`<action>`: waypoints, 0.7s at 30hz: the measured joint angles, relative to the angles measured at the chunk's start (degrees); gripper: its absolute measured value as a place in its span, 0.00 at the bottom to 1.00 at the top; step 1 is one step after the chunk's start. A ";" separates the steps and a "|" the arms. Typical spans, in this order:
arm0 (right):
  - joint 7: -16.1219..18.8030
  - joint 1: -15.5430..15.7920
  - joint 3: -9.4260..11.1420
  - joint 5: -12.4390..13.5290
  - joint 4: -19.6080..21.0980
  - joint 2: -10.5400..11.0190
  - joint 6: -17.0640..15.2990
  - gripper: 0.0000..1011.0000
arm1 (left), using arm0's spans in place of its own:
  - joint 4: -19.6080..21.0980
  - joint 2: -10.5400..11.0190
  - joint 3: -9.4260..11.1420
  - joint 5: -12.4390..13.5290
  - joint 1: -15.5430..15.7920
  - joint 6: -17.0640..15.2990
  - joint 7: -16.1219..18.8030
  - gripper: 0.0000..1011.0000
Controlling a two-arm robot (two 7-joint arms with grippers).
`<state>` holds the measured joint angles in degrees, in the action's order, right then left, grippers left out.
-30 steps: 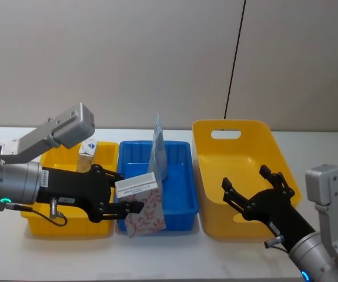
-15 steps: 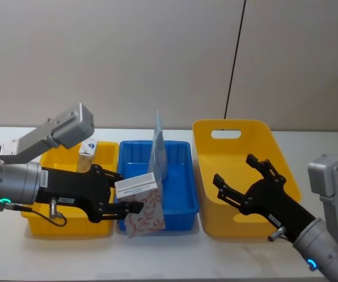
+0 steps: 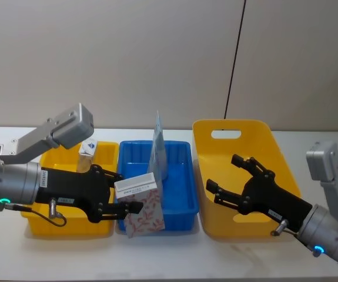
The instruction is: Bimanual collaborative sorting of washing and personal care products
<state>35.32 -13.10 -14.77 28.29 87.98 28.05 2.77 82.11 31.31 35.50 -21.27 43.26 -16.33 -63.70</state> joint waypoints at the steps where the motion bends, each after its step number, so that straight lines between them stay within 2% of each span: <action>1: 1.19 -0.73 -0.28 0.62 -0.69 0.33 -0.63 0.99 | 0.00 0.00 0.00 0.00 0.00 0.00 0.00 0.39; 11: 8.91 -5.47 -2.57 3.76 -5.51 1.84 -3.88 0.99 | 0.00 0.00 0.00 0.00 0.00 0.00 0.00 0.39; 21: 14.63 -8.64 -4.93 5.23 -8.81 2.41 -4.67 0.99 | -0.01 0.00 0.00 0.00 0.00 -0.01 0.00 0.39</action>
<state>49.95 -21.73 -19.69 33.52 79.16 30.46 -1.89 82.10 31.31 35.51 -21.27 43.27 -16.34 -63.70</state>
